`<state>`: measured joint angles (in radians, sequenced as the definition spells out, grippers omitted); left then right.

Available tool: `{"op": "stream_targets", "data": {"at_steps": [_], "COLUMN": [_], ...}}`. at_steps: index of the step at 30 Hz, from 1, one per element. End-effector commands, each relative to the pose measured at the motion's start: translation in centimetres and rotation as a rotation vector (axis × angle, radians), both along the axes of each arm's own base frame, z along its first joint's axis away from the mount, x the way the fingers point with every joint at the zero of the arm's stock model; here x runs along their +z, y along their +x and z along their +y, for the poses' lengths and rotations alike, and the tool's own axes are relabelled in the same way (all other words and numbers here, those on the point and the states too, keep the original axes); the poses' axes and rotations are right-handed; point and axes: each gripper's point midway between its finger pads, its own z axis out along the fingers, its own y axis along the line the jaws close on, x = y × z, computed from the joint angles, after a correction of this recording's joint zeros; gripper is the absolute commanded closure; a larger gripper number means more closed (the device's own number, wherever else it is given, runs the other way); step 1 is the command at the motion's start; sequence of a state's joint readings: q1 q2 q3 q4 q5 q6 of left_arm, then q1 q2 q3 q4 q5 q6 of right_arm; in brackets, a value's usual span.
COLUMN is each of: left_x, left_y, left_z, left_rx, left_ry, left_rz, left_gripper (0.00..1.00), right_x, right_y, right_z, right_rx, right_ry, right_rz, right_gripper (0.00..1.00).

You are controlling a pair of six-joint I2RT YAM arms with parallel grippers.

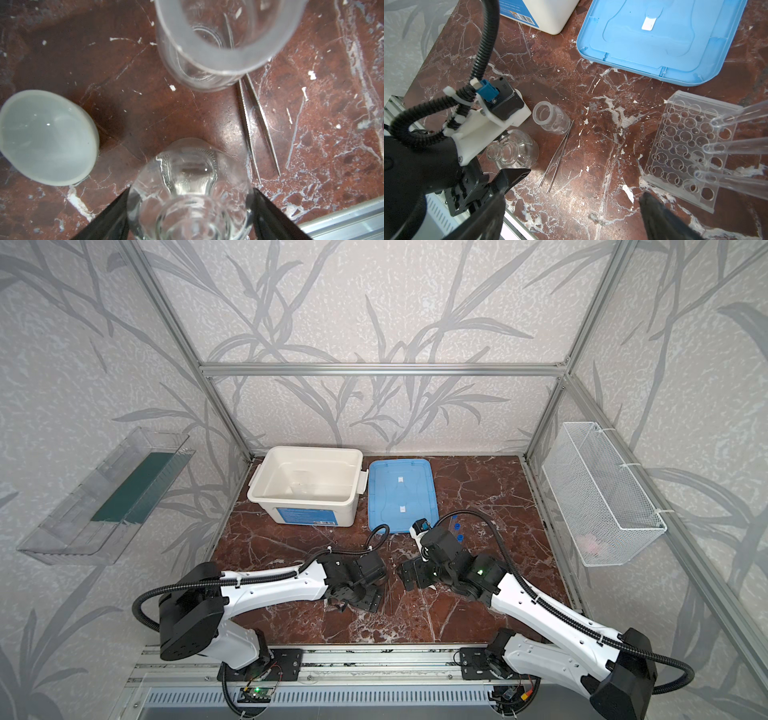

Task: Organize the chemistry lab equipment
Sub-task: 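Grasp the glass flask by its neck with the left gripper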

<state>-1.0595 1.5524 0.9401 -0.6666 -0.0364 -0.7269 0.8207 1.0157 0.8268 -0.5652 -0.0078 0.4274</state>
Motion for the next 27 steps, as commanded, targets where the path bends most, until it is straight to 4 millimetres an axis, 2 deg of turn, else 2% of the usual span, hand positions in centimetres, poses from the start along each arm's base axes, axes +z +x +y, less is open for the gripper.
{"op": "stream_targets", "data": {"at_steps": [1,10,17,21,27], "left_x": [-0.1,-0.8,-0.9,-0.7,0.5], "left_y": [0.5,0.7,0.7,0.8,0.8], "left_z": [0.1,-0.1,0.2,0.3,0.1], "left_rx": [0.023,0.026,0.039,0.043,0.054], "left_ry": [0.020,0.033,0.044,0.049,0.018], "left_rz": [-0.019,-0.018,-0.023,-0.027,-0.040], "left_gripper": [0.13,0.12,0.17,0.24,0.25], "right_x": [-0.4,-0.8,-0.9,-0.9,-0.5], "right_y": [0.3,0.4,0.4,0.4,0.3], "right_z": [-0.1,0.1,0.2,0.3,0.1], "right_rx": [-0.015,-0.015,-0.015,-0.015,-0.008], "right_ry": [-0.007,-0.002,0.002,0.008,0.001], "right_rz": [0.001,0.009,0.007,0.004,-0.002], "right_gripper": [0.01,0.01,0.01,0.01,0.01]}}
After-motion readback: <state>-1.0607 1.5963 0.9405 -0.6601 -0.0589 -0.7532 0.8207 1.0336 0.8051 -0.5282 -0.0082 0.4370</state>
